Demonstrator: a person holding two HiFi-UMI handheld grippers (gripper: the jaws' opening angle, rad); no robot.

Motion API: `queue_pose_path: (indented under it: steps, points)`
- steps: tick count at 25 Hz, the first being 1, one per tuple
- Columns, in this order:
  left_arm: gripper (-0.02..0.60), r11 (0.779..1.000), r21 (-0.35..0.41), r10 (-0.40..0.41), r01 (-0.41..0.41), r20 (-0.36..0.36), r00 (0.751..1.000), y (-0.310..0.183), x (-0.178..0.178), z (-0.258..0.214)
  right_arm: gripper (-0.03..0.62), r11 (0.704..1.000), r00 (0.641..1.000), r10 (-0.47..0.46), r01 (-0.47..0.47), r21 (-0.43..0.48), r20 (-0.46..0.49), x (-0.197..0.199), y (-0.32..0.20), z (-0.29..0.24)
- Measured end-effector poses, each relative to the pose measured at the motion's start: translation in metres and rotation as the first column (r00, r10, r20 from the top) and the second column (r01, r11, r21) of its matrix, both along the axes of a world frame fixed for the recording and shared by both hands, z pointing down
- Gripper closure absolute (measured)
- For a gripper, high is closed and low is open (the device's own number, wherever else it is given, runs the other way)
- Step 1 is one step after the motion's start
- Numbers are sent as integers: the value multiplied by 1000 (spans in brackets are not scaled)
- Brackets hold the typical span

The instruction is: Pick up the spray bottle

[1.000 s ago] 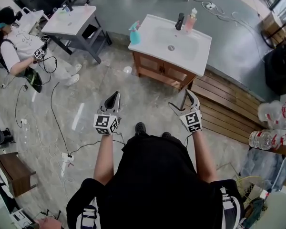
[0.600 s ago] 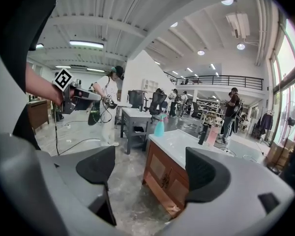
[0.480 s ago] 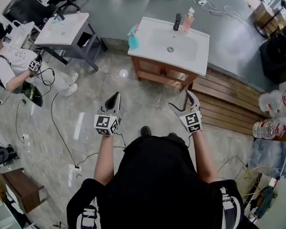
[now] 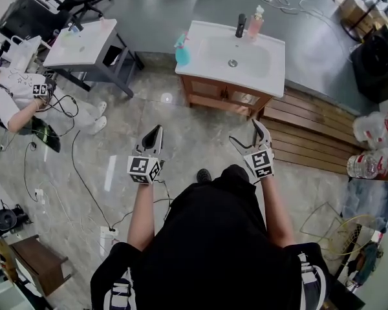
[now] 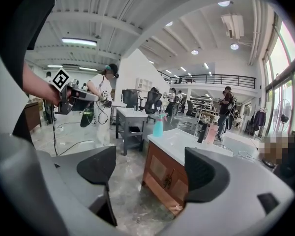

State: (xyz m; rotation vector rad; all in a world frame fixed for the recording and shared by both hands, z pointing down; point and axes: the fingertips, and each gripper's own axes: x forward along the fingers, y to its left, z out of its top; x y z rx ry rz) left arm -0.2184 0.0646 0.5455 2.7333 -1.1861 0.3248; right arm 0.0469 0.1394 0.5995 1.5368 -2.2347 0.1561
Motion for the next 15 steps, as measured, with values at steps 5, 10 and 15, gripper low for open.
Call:
queue_pose_path:
  steps: [5, 10, 15]
  points:
    - [557, 1000, -12, -15, 15, 10, 1000, -8, -11, 4, 141, 1000, 1000, -6, 6, -18, 20, -9, -8, 7]
    - [557, 999, -13, -37, 37, 26, 999, -26, -14, 6, 158, 999, 999, -29, 29, -23, 16, -7, -34, 14]
    - [557, 996, -9, -86, 86, 45, 995, -63, -15, 0, 158, 997, 997, -73, 74, -31, 17, 1, -81, 15]
